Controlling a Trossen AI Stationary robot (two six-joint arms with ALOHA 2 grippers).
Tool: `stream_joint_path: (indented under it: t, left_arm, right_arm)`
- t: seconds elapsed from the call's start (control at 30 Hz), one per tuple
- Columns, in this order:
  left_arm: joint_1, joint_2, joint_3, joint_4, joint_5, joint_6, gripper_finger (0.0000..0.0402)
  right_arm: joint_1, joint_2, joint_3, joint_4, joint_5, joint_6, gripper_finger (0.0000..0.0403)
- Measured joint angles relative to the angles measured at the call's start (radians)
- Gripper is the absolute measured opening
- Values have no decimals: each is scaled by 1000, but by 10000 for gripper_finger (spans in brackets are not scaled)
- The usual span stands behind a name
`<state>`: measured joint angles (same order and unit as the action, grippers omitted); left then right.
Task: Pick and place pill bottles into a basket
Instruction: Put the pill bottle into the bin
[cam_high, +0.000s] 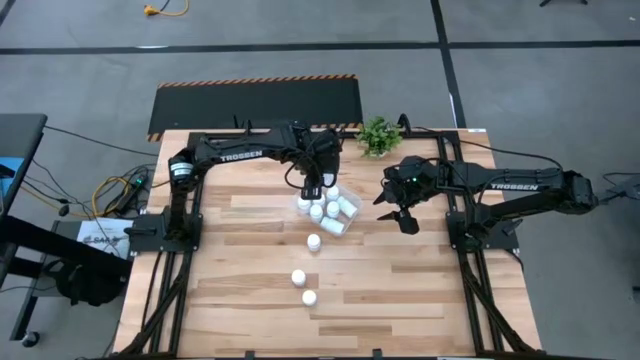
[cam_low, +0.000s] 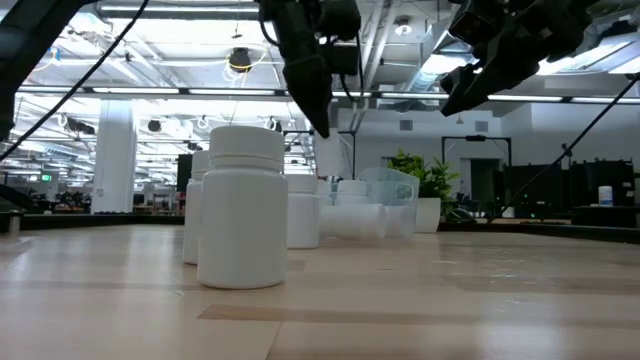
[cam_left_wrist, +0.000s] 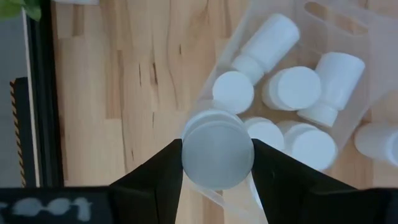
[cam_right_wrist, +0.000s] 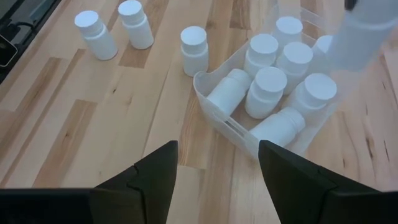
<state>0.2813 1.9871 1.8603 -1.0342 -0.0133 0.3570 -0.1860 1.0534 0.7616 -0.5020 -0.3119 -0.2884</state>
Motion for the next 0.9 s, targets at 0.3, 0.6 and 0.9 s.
stream_joint_path:
  t: [0.3,0.6,0.9]
  left_arm:
    - [-7,14,0,-6,7,31,160]
    - [-8,29,0,2,5,25,160]
    - [-7,28,0,-6,-19,10,160]
  right_arm:
    - [0,0,0,-29,0,0,218]
    - [0,0,0,-44,0,0,218]
    - [0,0,0,-44,0,0,218]
